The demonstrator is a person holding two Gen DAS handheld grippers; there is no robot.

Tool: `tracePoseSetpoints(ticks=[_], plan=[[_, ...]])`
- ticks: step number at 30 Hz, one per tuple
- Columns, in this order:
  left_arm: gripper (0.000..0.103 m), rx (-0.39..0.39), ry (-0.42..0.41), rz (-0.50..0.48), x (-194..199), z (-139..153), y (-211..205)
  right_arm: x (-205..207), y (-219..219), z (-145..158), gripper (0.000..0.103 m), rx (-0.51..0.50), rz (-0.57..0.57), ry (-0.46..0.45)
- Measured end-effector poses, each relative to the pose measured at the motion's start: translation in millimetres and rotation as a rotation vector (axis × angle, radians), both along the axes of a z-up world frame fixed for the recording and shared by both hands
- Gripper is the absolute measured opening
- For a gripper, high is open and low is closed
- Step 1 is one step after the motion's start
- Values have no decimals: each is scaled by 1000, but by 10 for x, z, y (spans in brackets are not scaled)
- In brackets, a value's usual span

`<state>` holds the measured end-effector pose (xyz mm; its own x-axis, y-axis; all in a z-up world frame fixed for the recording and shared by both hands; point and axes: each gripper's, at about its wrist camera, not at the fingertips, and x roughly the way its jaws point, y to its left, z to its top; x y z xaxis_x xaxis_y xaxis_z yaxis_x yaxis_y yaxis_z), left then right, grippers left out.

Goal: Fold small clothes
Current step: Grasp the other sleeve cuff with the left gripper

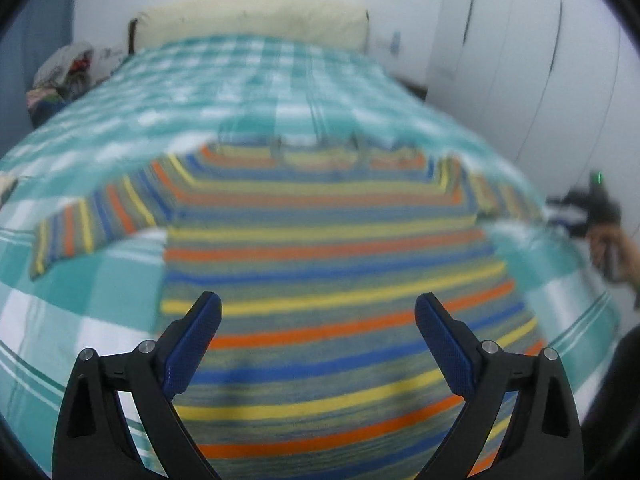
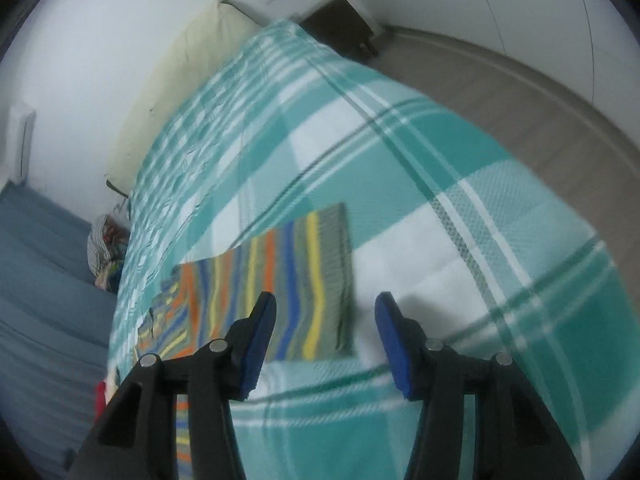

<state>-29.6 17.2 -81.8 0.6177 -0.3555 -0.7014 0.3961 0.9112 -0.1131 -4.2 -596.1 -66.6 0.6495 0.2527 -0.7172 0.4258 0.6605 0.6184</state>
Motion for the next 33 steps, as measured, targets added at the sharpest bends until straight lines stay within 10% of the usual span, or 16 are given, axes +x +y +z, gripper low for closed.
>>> tracePoseSetpoints(ticks=[4, 6, 12, 17, 20, 24, 29, 33], plan=[[98, 47, 15, -18, 27, -130, -113, 210, 33, -191, 48, 41, 63, 26], [98, 58, 23, -16, 20, -167, -123, 277, 87, -197, 2, -5, 97, 53], [98, 76, 46, -8, 34, -240, -92, 134, 154, -4, 1, -262, 23, 156], [98, 120, 89, 8, 66, -359, -83, 96, 149, -106, 1, -240, -6, 191], [98, 107, 108, 23, 74, -298, 31, 105, 155, -67, 8, -234, 5, 172], [98, 15, 91, 98, 231, 108, 523, -59, 160, 137, 63, -252, -28, 122], [102, -64, 58, 404, 897, 465, 1777, -316, 223, 589, 64, -326, -86, 1], [100, -128, 206, 610, 1494, 44, 2713, -328, 361, 724, 64, -339, -70, -56]])
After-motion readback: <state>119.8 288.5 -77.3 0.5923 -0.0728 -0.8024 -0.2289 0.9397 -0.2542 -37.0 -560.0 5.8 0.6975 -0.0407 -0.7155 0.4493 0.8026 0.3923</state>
